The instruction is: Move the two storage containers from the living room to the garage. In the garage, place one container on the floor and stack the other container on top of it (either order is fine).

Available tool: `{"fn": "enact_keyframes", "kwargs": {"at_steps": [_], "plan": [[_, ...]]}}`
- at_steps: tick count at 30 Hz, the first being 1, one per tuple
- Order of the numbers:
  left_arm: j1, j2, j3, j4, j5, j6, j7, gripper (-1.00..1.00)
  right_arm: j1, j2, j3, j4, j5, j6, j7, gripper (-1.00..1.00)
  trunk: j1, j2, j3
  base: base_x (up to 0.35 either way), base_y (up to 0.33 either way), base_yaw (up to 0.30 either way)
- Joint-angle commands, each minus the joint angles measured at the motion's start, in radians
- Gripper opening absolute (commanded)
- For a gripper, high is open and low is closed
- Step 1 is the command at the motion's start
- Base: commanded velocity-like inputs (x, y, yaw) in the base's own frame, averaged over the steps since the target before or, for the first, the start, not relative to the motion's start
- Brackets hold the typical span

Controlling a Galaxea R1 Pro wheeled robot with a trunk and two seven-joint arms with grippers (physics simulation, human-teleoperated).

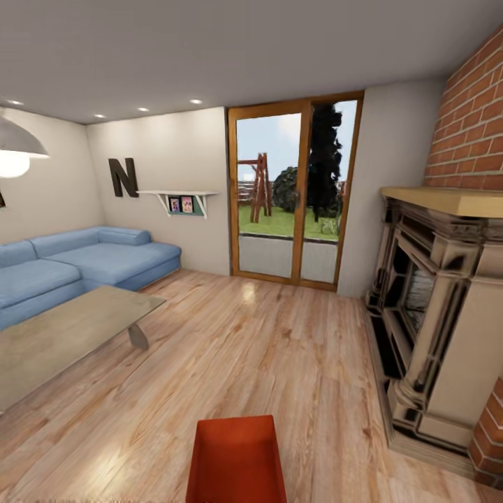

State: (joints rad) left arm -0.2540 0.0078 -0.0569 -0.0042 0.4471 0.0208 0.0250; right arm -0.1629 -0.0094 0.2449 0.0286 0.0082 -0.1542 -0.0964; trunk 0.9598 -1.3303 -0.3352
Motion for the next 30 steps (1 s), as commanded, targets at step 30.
{"fn": "enact_keyframes", "kwargs": {"at_steps": [30], "plan": [[-0.001,0.0,-0.006,0.0,0.007,0.002,0.003,1.0,-0.001,-0.001,0.005,0.003,0.005,-0.006,0.002,1.0,0.0,-0.001,-0.001,0.131,0.0,0.076]]}}
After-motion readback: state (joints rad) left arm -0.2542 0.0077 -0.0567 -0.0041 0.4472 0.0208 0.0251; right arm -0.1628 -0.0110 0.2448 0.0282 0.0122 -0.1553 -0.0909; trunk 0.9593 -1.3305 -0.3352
